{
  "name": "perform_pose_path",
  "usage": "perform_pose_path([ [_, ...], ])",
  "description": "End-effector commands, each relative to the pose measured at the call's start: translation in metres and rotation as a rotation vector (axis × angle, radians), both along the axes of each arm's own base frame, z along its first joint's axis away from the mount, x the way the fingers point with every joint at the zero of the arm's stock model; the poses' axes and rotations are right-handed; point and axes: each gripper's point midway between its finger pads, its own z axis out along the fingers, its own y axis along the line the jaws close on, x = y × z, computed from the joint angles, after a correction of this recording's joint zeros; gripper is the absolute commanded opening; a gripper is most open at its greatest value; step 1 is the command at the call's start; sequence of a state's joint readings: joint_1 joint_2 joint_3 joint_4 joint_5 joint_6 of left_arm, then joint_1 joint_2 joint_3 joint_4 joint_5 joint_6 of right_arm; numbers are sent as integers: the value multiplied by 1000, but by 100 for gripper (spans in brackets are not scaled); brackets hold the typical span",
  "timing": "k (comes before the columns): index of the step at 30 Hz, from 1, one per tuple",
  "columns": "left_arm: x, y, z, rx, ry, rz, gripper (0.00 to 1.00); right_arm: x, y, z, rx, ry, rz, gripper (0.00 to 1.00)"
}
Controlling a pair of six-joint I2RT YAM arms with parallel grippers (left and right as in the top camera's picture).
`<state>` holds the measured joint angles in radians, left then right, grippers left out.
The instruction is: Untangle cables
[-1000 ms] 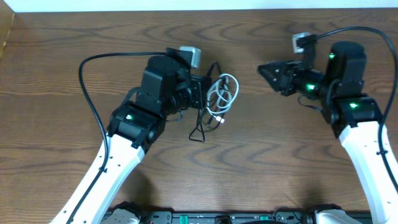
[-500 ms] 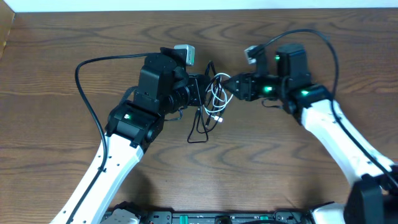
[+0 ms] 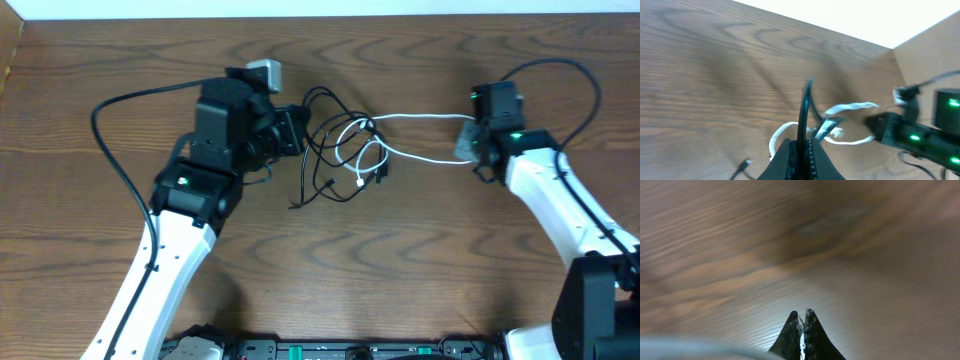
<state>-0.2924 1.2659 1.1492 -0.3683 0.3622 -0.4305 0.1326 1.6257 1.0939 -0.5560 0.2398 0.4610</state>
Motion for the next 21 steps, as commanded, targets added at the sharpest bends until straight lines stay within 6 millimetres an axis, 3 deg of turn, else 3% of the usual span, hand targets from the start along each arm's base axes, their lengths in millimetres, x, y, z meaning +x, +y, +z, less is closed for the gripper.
perform_pose_path([
  [1, 8, 32, 12, 28, -43, 74, 7, -9, -68, 20, -206, -7, -156, 1],
  [7, 11, 71, 0, 66, 5, 154, 7, -22, -120, 24, -256, 8, -301, 1],
  [10, 8, 76, -5, 87, 19, 154, 8, -24, -129, 18, -179, 12, -322, 1],
  [13, 7, 75, -7, 91, 26, 149, 7, -17, -113, 11, -50, 14, -220, 1],
  [16, 4, 68, -6, 68, 33, 112, 7, -2, -72, 9, 94, -7, 29, 1],
  [17, 2, 63, -5, 61, 24, 74, 7, 4, -48, 13, 169, -30, 175, 2],
  [19, -2, 49, 3, 36, -14, -27, 7, 9, -14, 26, 281, -89, 379, 30],
  [20, -6, 37, 10, 6, -47, -101, 7, 10, 5, 38, 355, -134, 475, 55],
  [21, -10, 26, 20, -26, -89, -177, 7, 11, 18, 49, 412, -169, 533, 65],
])
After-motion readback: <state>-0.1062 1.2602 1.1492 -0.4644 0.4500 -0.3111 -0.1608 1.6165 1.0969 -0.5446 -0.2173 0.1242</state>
